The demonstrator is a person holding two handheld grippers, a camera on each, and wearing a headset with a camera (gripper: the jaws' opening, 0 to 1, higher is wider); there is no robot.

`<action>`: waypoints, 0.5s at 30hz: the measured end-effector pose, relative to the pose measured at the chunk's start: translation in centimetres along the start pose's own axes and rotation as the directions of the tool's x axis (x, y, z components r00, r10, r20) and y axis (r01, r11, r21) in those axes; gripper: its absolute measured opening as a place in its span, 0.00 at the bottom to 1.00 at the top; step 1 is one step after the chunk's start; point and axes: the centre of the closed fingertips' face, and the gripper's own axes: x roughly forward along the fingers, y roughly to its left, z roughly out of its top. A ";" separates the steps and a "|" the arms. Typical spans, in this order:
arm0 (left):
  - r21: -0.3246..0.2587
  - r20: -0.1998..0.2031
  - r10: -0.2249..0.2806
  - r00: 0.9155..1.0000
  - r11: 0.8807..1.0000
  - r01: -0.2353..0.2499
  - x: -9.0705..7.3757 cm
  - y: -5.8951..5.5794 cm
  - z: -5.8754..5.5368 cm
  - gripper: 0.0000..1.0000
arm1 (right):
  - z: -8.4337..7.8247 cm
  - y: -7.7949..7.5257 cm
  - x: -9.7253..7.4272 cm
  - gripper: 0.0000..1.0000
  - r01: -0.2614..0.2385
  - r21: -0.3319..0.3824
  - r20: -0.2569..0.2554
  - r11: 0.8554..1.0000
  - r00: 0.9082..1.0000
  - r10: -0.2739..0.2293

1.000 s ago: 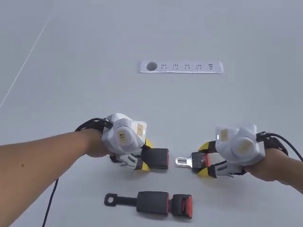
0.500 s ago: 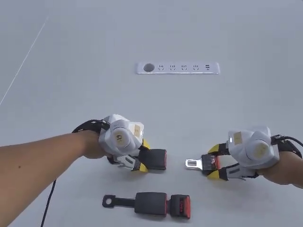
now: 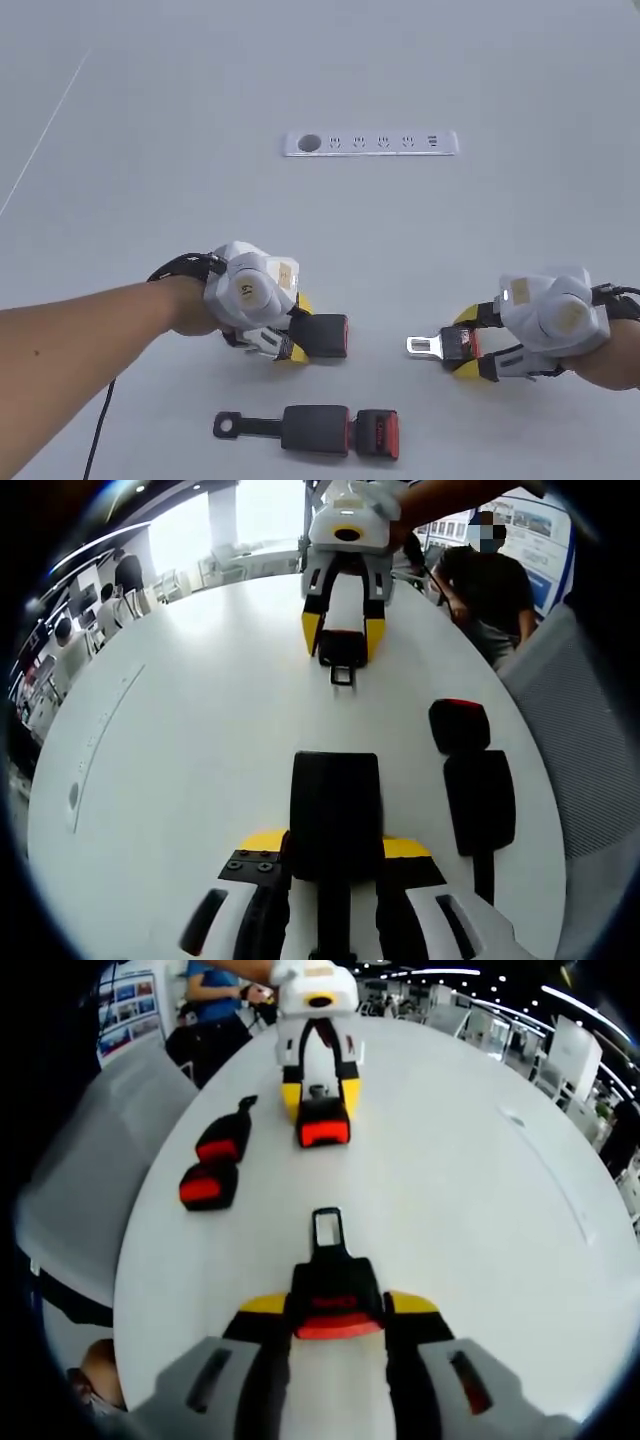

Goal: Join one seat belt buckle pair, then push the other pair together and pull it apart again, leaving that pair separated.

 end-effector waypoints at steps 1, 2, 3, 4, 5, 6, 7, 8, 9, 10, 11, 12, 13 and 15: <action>0.000 0.000 0.000 1.000 1.000 0.000 0.0 0.0 0.0 0.33 | -0.1 0.0 -0.1 0.37 0.001 0.004 0.000 1.000 1.000 -0.001; 0.000 0.000 0.000 1.000 1.000 0.000 0.0 0.0 0.0 0.33 | -0.1 0.0 -0.2 0.37 0.002 0.005 -0.002 1.000 1.000 -0.002; 0.000 0.000 0.000 1.000 1.000 0.000 0.0 0.0 0.0 0.33 | -0.1 0.0 -0.2 0.37 0.003 0.003 -0.005 1.000 1.000 -0.003; 0.000 0.000 0.000 1.000 1.000 0.000 0.0 0.1 0.0 0.33 | -0.2 0.0 -0.3 0.37 0.003 0.004 -0.006 1.000 1.000 -0.003; 0.001 -0.001 0.000 1.000 1.000 0.000 0.0 0.1 0.0 0.33 | -0.3 0.0 -0.3 0.37 0.004 0.006 -0.007 1.000 1.000 -0.003; 0.001 -0.001 0.000 1.000 1.000 0.000 0.0 0.1 -0.1 0.33 | -0.3 0.0 -0.4 0.37 0.003 0.007 -0.008 1.000 1.000 -0.003; 0.002 -0.001 0.000 1.000 1.000 0.000 0.0 0.1 -0.1 0.33 | -0.4 0.0 -0.4 0.37 0.003 0.007 -0.010 1.000 1.000 -0.003; 0.002 -0.001 0.000 1.000 1.000 0.000 0.0 0.1 -0.1 0.33 | -0.5 -0.1 -0.5 0.38 0.004 0.006 -0.015 1.000 1.000 -0.004; 0.003 -0.002 0.001 1.000 1.000 0.000 0.0 0.1 -0.1 0.33 | -0.6 -0.1 -0.5 0.38 0.004 0.009 -0.018 1.000 1.000 -0.004; 0.004 -0.002 0.000 1.000 1.000 0.000 0.0 0.1 -0.1 0.33 | -0.6 0.0 -0.6 0.38 0.005 0.006 -0.025 1.000 1.000 -0.005; 0.003 -0.002 0.001 1.000 1.000 -0.001 0.0 0.1 -0.1 0.33 | -0.7 0.0 -0.7 0.38 0.005 0.001 -0.029 1.000 1.000 -0.005; 0.004 -0.003 0.000 1.000 1.000 0.000 0.0 0.1 -0.1 0.33 | -0.7 0.0 -0.7 0.39 0.005 0.003 -0.030 1.000 1.000 -0.005; 0.006 -0.004 0.000 1.000 1.000 0.000 0.0 0.1 -0.1 0.33 | -0.8 0.0 -0.7 0.40 0.005 0.009 -0.031 1.000 1.000 -0.005; 0.010 -0.006 0.000 1.000 1.000 0.000 0.0 0.1 -0.1 0.33 | -0.8 0.2 -0.8 0.42 0.003 0.015 -0.033 1.000 0.999 -0.002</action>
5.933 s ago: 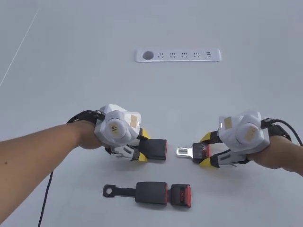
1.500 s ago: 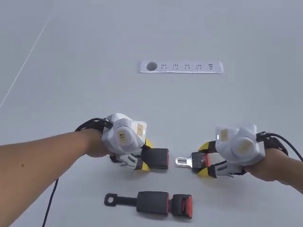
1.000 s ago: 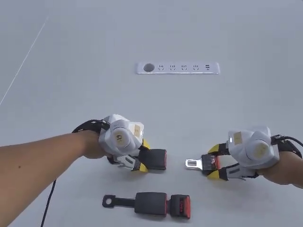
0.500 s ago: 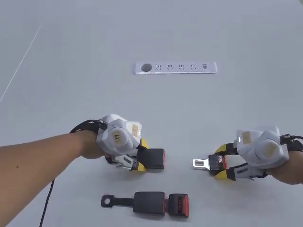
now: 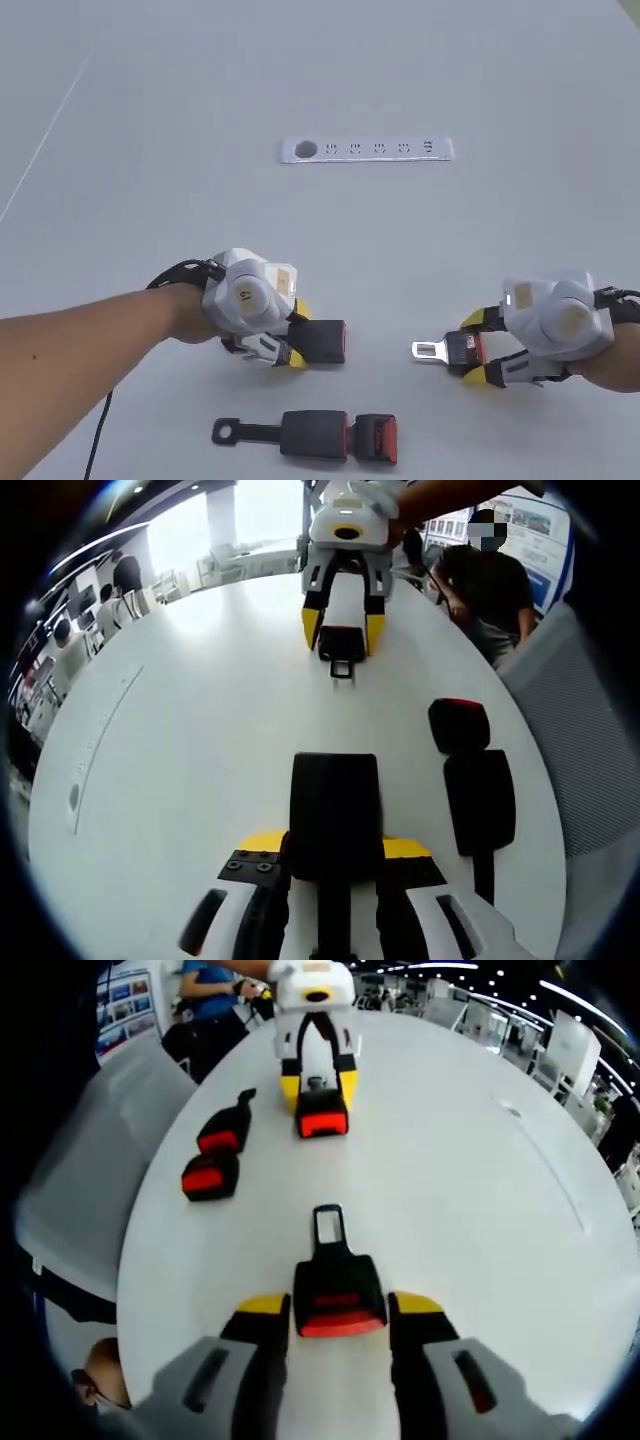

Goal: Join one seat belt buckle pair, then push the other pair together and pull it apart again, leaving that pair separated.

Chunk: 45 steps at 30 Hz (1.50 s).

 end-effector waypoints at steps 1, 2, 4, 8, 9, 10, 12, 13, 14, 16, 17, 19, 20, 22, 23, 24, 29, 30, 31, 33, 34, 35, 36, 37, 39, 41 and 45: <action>0.001 -0.002 0.000 1.000 1.000 0.000 0.0 0.0 0.0 0.33 | 0.0 0.1 0.0 0.45 0.001 0.000 -0.003 1.000 1.000 -0.001; -0.003 -0.005 0.001 1.000 1.000 -0.001 0.0 -0.1 0.1 0.33 | 0.0 0.1 0.0 0.48 0.006 0.003 -0.009 1.000 1.000 -0.006; -0.014 -0.014 0.007 1.000 1.000 -0.007 -0.1 -0.2 0.3 0.34 | -0.2 0.0 0.0 0.62 0.024 0.026 -0.023 0.999 0.999 -0.023; -0.071 0.011 0.030 1.000 0.997 -0.029 -0.6 -0.4 1.1 0.48 | 0.6 -0.9 -0.8 0.69 0.098 0.124 0.031 0.987 0.994 -0.103; -0.120 0.056 0.056 0.997 0.992 -0.049 -1.2 0.0 1.9 0.49 | 0.9 -1.3 -1.3 0.71 0.126 0.170 0.049 0.977 0.989 -0.136; -0.145 0.084 0.085 0.993 0.987 -0.072 -1.6 0.4 2.5 0.51 | 1.2 -1.6 -1.6 0.72 0.145 0.194 0.068 0.970 0.985 -0.161; -0.238 0.126 0.152 0.980 0.964 -0.119 -2.7 1.5 3.4 0.59 | 2.1 -2.4 -2.5 0.73 0.190 0.265 0.128 0.945 0.965 -0.230; -0.305 0.151 0.181 0.972 0.944 -0.128 -3.3 1.8 3.9 0.64 | 2.5 -2.7 -3.1 0.74 0.212 0.310 0.153 0.927 0.951 -0.269; -0.333 0.168 0.200 0.965 0.933 -0.136 -3.7 2.0 4.2 0.70 | 2.7 -3.0 -3.4 0.75 0.231 0.333 0.167 0.914 0.940 -0.299; -0.350 0.191 0.249 0.949 0.921 -0.171 -4.5 2.3 4.5 0.75 | 3.0 -3.5 -4.2 0.78 0.278 0.369 0.180 0.887 0.915 -0.361; -0.362 0.186 0.258 0.948 0.915 -0.178 -4.8 2.2 4.4 0.77 | 3.0 -3.6 -4.4 0.80 0.297 0.375 0.174 0.878 0.908 -0.381; -0.382 0.176 0.276 0.945 0.904 -0.193 -5.3 1.8 4.2 0.82 | 3.2 -3.7 -4.8 0.81 0.324 0.405 0.178 0.855 0.889 -0.421; -0.400 0.177 0.290 0.940 0.894 -0.201 -5.7 1.6 4.2 0.85 | 3.3 -3.7 -5.0 0.82 0.329 0.423 0.178 0.844 0.883 -0.433; -0.431 0.177 0.324 0.929 0.875 -0.223 -6.3 1.6 4.1 0.88 | 3.6 -3.7 -5.5 0.85 0.348 0.453 0.186 0.821 0.864 -0.469; -0.454 0.180 0.339 0.923 0.861 -0.228 -6.6 1.6 4.1 0.90 | 3.8 -3.6 -5.6 0.87 0.355 0.460 0.192 0.814 0.855 -0.481; -0.498 0.196 0.368 0.909 0.836 -0.231 -7.2 1.6 4.3 0.91 | 4.0 -3.5 -5.8 0.89 0.364 0.479 0.190 0.799 0.845 -0.499; -0.586 0.196 0.461 0.866 0.763 -0.273 -9.1 1.1 3.7 0.94 | 4.5 -2.8 -6.5 0.90 0.396 0.538 0.186 0.744 0.805 -0.563; -0.599 0.194 0.474 0.859 0.750 -0.279 -9.3 1.1 3.0 0.95 | 4.6 -2.5 -6.7 0.91 0.407 0.538 0.184 0.738 0.797 -0.575; -0.613 0.194 0.485 0.853 0.739 -0.281 -9.6 1.0 2.8 0.96 | 4.8 -2.2 -7.0 0.92 0.417 0.538 0.186 0.733 0.789 -0.586; -0.643 0.192 0.509 0.839 0.711 -0.284 -10.3 0.5 2.4 0.98 | 5.0 -1.8 -7.3 0.92 0.423 0.543 0.195 0.726 0.777 -0.599; -0.654 0.190 0.516 0.836 0.701 -0.284 -10.7 0.2 2.2 0.98 | 5.1 -1.5 -7.5 0.92 0.424 0.553 0.195 0.717 0.770 -0.607; -0.661 0.188 0.526 0.830 0.692 -0.289 -11.0 0.0 2.1 0.98 | 5.2 -1.3 -7.7 0.92 0.432 0.556 0.196 0.710 0.762 -0.617; -0.666 0.189 0.537 0.822 0.685 -0.294 -11.4 -0.2 2.0 0.99 | 5.3 -1.0 -8.0 0.92 0.442 0.562 0.197 0.699 0.750 -0.632; -0.682 0.194 0.562 0.804 0.667 -0.301 -12.0 -0.5 1.8 0.99 | 5.4 -0.8 -8.2 0.92 0.442 0.569 0.199 0.693 0.744 -0.638; -0.716 0.195 0.584 0.788 0.634 -0.292 -12.7 -1.2 1.3 0.99 | 5.4 -0.1 -8.4 0.92 0.440 0.583 0.199 0.683 0.738 -0.645; -0.730 0.193 0.603 0.774 0.616 -0.297 -13.5 -1.8 0.7 0.99 | 5.4 0.5 -8.7 0.93 0.447 0.586 0.198 0.676 0.730 -0.655; -0.744 0.204 0.624 0.754 0.599 -0.295 -14.6 -3.6 0.2 0.99 | 5.4 1.8 -9.2 0.94 0.459 0.588 0.197 0.666 0.717 -0.669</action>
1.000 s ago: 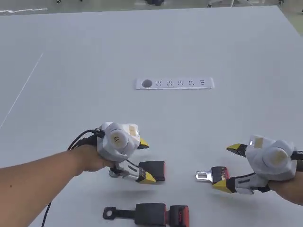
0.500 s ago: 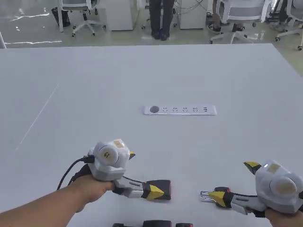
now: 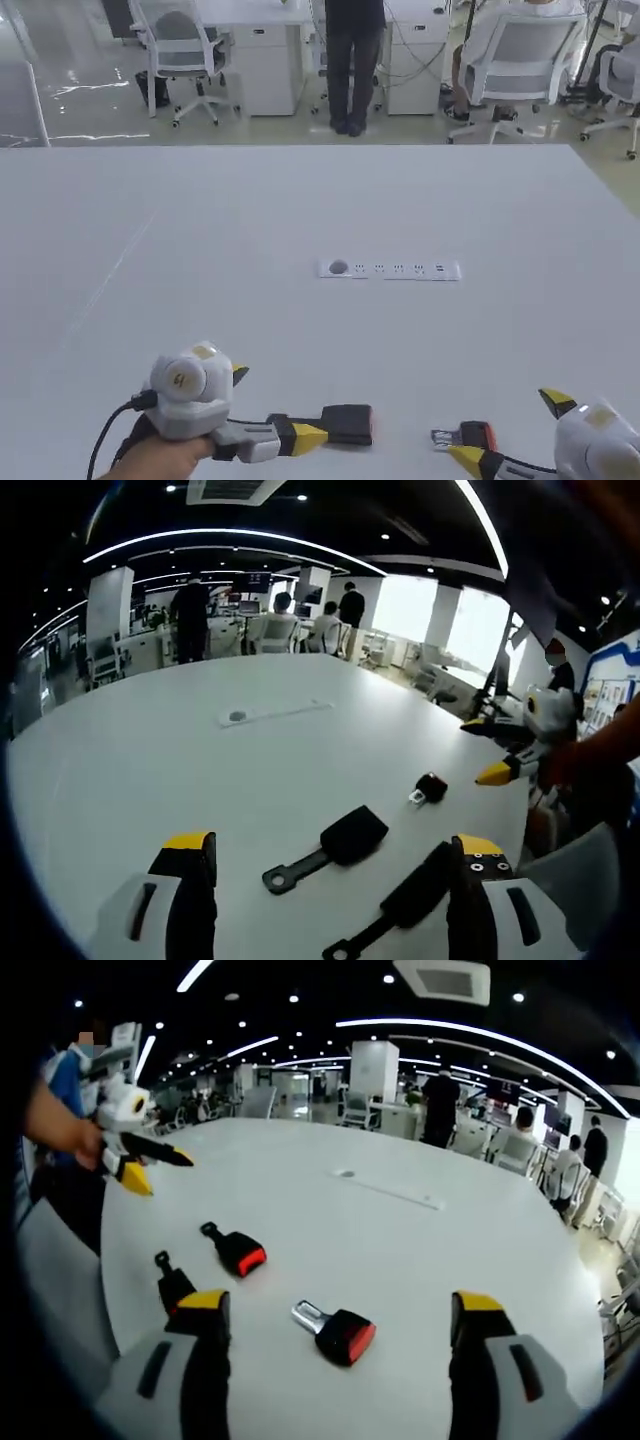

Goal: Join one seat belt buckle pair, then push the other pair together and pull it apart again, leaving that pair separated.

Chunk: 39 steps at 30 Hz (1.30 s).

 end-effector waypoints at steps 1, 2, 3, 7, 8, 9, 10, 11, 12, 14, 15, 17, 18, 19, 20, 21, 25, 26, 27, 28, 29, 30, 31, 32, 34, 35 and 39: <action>-0.003 0.001 0.001 1.000 1.000 -0.001 -0.4 -0.3 -0.2 0.99 | 0.0 0.1 -0.3 0.94 0.003 -0.001 0.001 1.000 1.000 -0.003; -0.008 0.007 0.004 1.000 1.000 -0.004 -1.1 -0.5 -0.3 1.00 | -0.1 0.3 -0.6 0.94 0.007 0.001 0.006 1.000 1.000 -0.007; -0.010 0.015 0.006 1.000 1.000 -0.006 -1.5 -0.6 -0.4 1.00 | -0.1 0.4 -0.8 0.95 0.006 0.003 0.009 1.000 1.000 -0.006; -0.024 0.045 0.028 0.999 0.999 -0.027 -3.6 -0.9 -0.7 1.00 | -0.1 1.2 -2.0 0.95 0.010 -0.009 0.021 1.000 1.000 -0.010; -0.027 0.051 0.031 0.998 0.999 -0.030 -4.0 -1.0 -0.7 1.00 | 0.0 1.4 -2.3 0.95 0.012 -0.011 0.024 1.000 1.000 -0.012; -0.029 0.058 0.032 0.998 0.999 -0.030 -4.6 -1.2 -0.8 1.00 | 0.0 1.5 -2.6 0.95 0.015 -0.013 0.026 1.000 1.000 -0.015; -0.027 0.061 0.034 0.998 0.999 -0.032 -5.0 -1.3 -0.9 1.00 | 0.1 1.7 -2.9 0.95 0.019 -0.012 0.033 1.000 0.999 -0.018; -0.021 0.063 0.036 0.997 0.999 -0.035 -5.3 -1.3 -1.1 1.00 | 0.1 1.8 -3.2 0.95 0.021 -0.013 0.037 1.000 0.999 -0.020; -0.016 0.065 0.036 0.997 0.999 -0.035 -5.7 -1.3 -1.2 1.00 | 0.1 2.0 -3.5 0.96 0.022 -0.015 0.038 1.000 0.999 -0.021; -0.020 0.072 0.036 0.997 0.999 -0.035 -6.5 -1.4 -1.5 1.00 | -0.2 2.5 -4.2 0.96 0.028 -0.022 0.038 0.999 0.999 -0.027; -0.026 0.081 0.034 0.996 0.999 -0.032 -6.9 -1.4 -1.6 1.00 | -0.3 2.6 -4.5 0.96 0.030 -0.024 0.040 0.999 0.999 -0.029; -0.027 0.095 0.046 0.994 0.999 -0.043 -7.8 -1.3 -1.9 1.00 | -0.3 2.9 -5.0 0.96 0.037 -0.021 0.041 0.999 0.999 -0.036; -0.029 0.095 0.046 0.994 0.999 -0.043 -8.3 -1.1 -2.2 1.00 | -0.4 3.1 -5.4 0.96 0.042 -0.017 0.047 0.999 0.998 -0.041; -0.034 0.096 0.046 0.994 0.999 -0.043 -8.6 -1.1 -2.4 1.00 | -0.5 3.3 -5.5 0.96 0.046 -0.017 0.047 0.999 0.998 -0.045; -0.036 0.098 0.047 0.994 0.998 -0.044 -9.1 -1.0 -2.6 0.99 | -0.6 3.5 -5.8 0.96 0.050 -0.016 0.047 0.999 0.998 -0.049; -0.037 0.101 0.051 0.994 0.998 -0.047 -9.4 -0.9 -2.7 0.99 | -0.6 3.6 -6.0 0.96 0.053 -0.013 0.048 0.999 0.997 -0.052; -0.054 0.127 0.060 0.990 0.997 -0.053 -11.0 -0.8 -2.9 0.99 | -0.9 4.5 -6.8 0.96 0.066 -0.007 0.046 0.998 0.997 -0.066; -0.053 0.129 0.062 0.990 0.997 -0.055 -11.5 -0.9 -3.1 0.99 | -0.9 4.8 -6.9 0.96 0.069 -0.006 0.048 0.998 0.996 -0.068; -0.053 0.132 0.063 0.989 0.997 -0.056 -11.7 -0.8 -3.3 0.99 | -0.9 5.0 -7.1 0.96 0.073 -0.003 0.050 0.997 0.996 -0.072; -0.053 0.133 0.063 0.989 0.997 -0.057 -11.9 -0.8 -3.5 0.99 | -1.0 5.2 -7.1 0.96 0.073 -0.001 0.049 0.997 0.996 -0.073; -0.054 0.132 0.064 0.989 0.997 -0.057 -12.2 -0.6 -3.8 0.99 | -1.1 5.5 -7.2 0.96 0.074 0.000 0.047 0.997 0.996 -0.074; -0.055 0.131 0.064 0.989 0.997 -0.057 -12.4 -0.6 -4.0 0.99 | -1.1 5.7 -7.3 0.96 0.074 0.000 0.048 0.997 0.996 -0.074; -0.056 0.130 0.064 0.989 0.997 -0.057 -12.6 -0.6 -4.1 0.99 | -1.1 6.0 -7.5 0.96 0.075 0.003 0.048 0.997 0.996 -0.075; -0.056 0.129 0.065 0.990 0.997 -0.058 -12.8 -0.6 -4.2 0.99 | -1.2 6.2 -7.6 0.96 0.077 0.008 0.047 0.997 0.996 -0.077; -0.057 0.135 0.069 0.988 0.996 -0.062 -13.4 -0.5 -4.5 0.99 | -1.3 6.6 -7.9 0.96 0.080 0.017 0.049 0.997 0.996 -0.081; -0.059 0.139 0.070 0.988 0.996 -0.062 -13.6 -0.5 -4.5 0.99 | -1.3 6.7 -8.0 0.96 0.080 0.019 0.049 0.997 0.996 -0.081; -0.059 0.147 0.070 0.987 0.996 -0.062 -14.3 -0.4 -4.7 0.99 | -1.6 7.3 -8.6 0.96 0.081 0.016 0.047 0.997 0.996 -0.081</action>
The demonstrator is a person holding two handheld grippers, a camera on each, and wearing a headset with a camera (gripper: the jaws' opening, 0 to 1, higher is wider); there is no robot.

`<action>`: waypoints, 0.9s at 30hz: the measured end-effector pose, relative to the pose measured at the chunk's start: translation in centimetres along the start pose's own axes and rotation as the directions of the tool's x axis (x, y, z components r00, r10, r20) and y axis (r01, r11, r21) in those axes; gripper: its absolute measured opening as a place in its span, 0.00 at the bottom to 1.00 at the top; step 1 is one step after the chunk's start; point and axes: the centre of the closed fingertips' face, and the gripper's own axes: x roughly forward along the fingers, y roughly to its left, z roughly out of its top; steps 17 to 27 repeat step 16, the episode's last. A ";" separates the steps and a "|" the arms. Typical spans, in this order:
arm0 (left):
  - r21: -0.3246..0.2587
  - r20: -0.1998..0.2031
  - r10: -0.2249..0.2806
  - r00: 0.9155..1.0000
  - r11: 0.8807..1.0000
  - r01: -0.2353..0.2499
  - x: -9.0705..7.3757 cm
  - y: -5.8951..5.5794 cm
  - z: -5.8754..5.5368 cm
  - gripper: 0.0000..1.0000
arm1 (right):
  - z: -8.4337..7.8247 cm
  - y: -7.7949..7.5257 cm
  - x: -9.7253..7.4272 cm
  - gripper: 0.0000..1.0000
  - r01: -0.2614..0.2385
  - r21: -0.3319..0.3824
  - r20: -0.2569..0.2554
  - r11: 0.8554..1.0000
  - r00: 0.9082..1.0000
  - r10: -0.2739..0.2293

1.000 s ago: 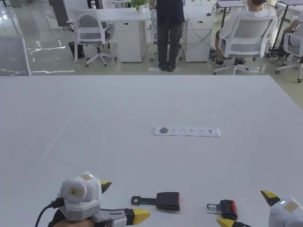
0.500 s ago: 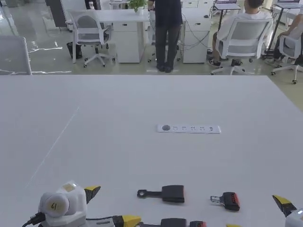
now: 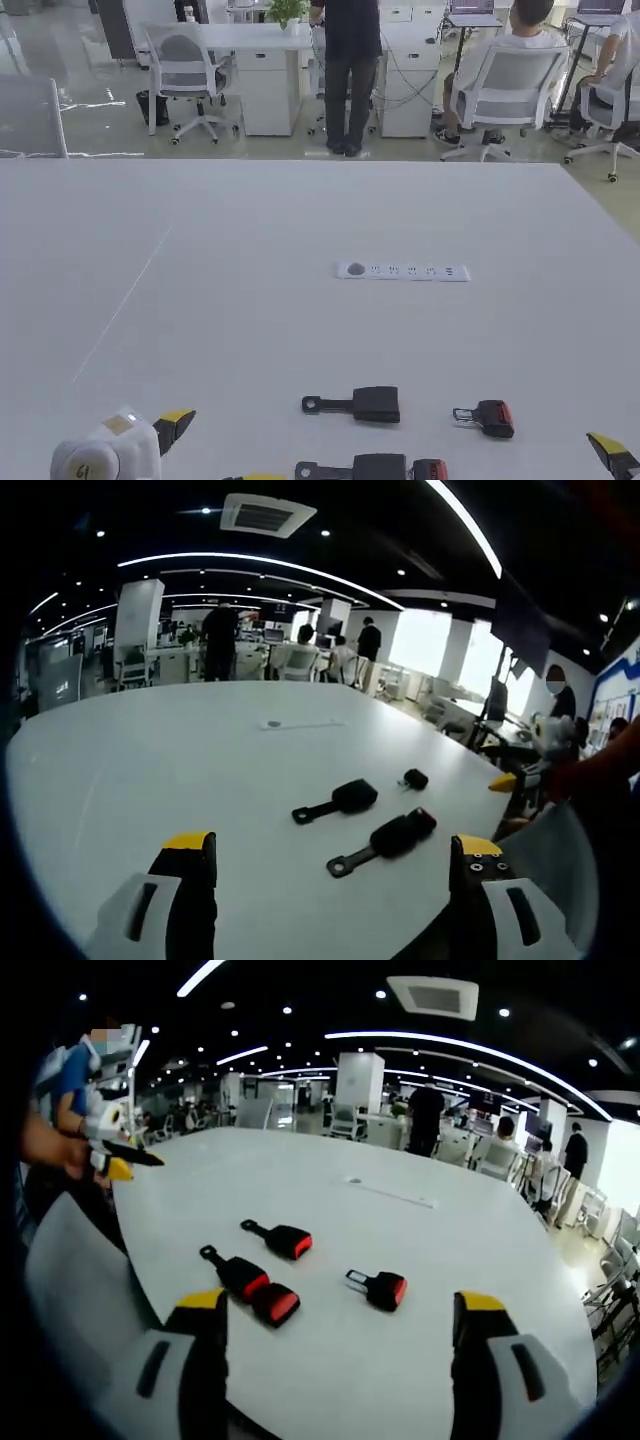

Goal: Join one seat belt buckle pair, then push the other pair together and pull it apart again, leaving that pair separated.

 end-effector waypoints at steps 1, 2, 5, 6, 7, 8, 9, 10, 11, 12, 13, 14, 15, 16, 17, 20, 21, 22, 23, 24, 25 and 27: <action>0.000 -0.004 -0.002 1.000 1.000 0.002 0.0 0.1 -0.1 0.99 | 0.0 0.0 -0.1 0.96 0.002 0.000 -0.001 1.000 1.000 -0.002; 0.001 -0.008 -0.002 1.000 1.000 0.002 -0.1 0.2 -0.1 0.99 | -0.1 0.0 -0.2 0.96 0.002 -0.002 -0.001 1.000 1.000 -0.002; 0.002 0.004 0.003 1.000 1.000 -0.003 -0.4 0.3 0.3 0.99 | 0.0 -0.1 -0.5 0.96 0.002 -0.012 -0.003 1.000 1.000 -0.002; 0.003 0.009 0.005 1.000 1.000 -0.005 -0.5 0.2 0.5 0.99 | 0.0 -0.2 -0.6 0.96 0.004 -0.015 -0.003 1.000 1.000 -0.005; 0.007 0.012 0.004 1.000 1.000 -0.004 -0.5 0.1 0.6 0.99 | -0.1 -0.4 -0.7 0.96 0.006 -0.012 -0.001 1.000 1.000 -0.006; 0.007 0.013 0.003 1.000 1.000 -0.004 -0.5 0.2 0.6 0.99 | -0.2 -0.5 -0.7 0.96 0.008 -0.011 -0.003 1.000 1.000 -0.008; 0.007 0.013 0.003 1.000 1.000 -0.003 -0.5 0.1 0.6 0.99 | -0.3 -0.6 -0.8 0.96 0.013 -0.012 -0.008 1.000 1.000 -0.013; 0.008 0.015 0.003 1.000 1.000 -0.004 -0.6 0.1 0.7 0.99 | -0.4 -0.6 -0.8 0.96 0.013 -0.013 -0.009 1.000 1.000 -0.013; 0.010 0.017 0.004 1.000 1.000 -0.004 -0.6 0.1 0.7 0.99 | -0.4 -0.6 -0.9 0.95 0.013 -0.012 -0.009 1.000 1.000 -0.013; 0.010 0.019 0.006 1.000 1.000 -0.006 -0.6 0.0 0.8 0.99 | -0.5 -0.6 -0.9 0.95 0.012 -0.012 -0.013 1.000 1.000 -0.012; 0.010 0.021 0.007 1.000 1.000 -0.007 -0.7 0.0 0.8 1.00 | -0.6 -0.6 -0.9 0.95 0.011 -0.013 -0.017 1.000 1.000 -0.011; 0.009 0.024 0.008 1.000 1.000 -0.008 -0.7 -0.1 0.9 1.00 | -0.6 -0.5 -1.0 0.95 0.010 -0.016 -0.018 1.000 1.000 -0.010; 0.007 0.026 0.007 1.000 1.000 -0.007 -0.8 -0.1 1.0 1.00 | -0.7 -0.6 -1.0 0.95 0.011 -0.021 -0.017 1.000 1.000 -0.011; 0.006 0.026 0.007 1.000 1.000 -0.007 -0.8 -0.3 1.0 1.00 | -0.8 -0.5 -0.9 0.95 0.009 -0.018 -0.019 1.000 1.000 -0.009; 0.006 0.026 0.007 1.000 1.000 -0.007 -0.8 -0.3 1.0 1.00 | -0.8 -0.5 -0.9 0.95 0.009 -0.018 -0.019 1.000 1.000 -0.009; 0.006 0.026 0.007 1.000 1.000 -0.007 -0.8 -0.3 1.0 1.00 | -0.8 -0.5 -0.9 0.95 0.009 -0.018 -0.019 1.000 1.000 -0.009; 0.006 0.026 0.007 1.000 1.000 -0.007 -0.8 -0.3 1.0 1.00 | -0.8 -0.5 -0.9 0.95 0.009 -0.018 -0.019 1.000 1.000 -0.009; 0.006 0.026 0.007 1.000 1.000 -0.007 -0.8 -0.3 1.0 1.00 | -0.8 -0.5 -0.9 0.95 0.009 -0.018 -0.019 1.000 1.000 -0.009; 0.006 0.026 0.007 1.000 1.000 -0.007 -0.8 -0.3 1.0 1.00 | -0.8 -0.5 -0.9 0.95 0.009 -0.018 -0.019 1.000 1.000 -0.009; 0.006 0.026 0.007 1.000 1.000 -0.007 -0.8 -0.3 1.0 1.00 | -0.8 -0.5 -0.9 0.95 0.009 -0.018 -0.019 1.000 1.000 -0.009; 0.006 0.026 0.007 1.000 1.000 -0.007 -0.8 -0.3 1.0 1.00 | -0.8 -0.5 -0.9 0.95 0.009 -0.018 -0.019 1.000 1.000 -0.009; 0.006 0.026 0.007 1.000 1.000 -0.007 -0.8 -0.3 1.0 1.00 | -0.8 -0.5 -0.9 0.95 0.009 -0.018 -0.019 1.000 1.000 -0.009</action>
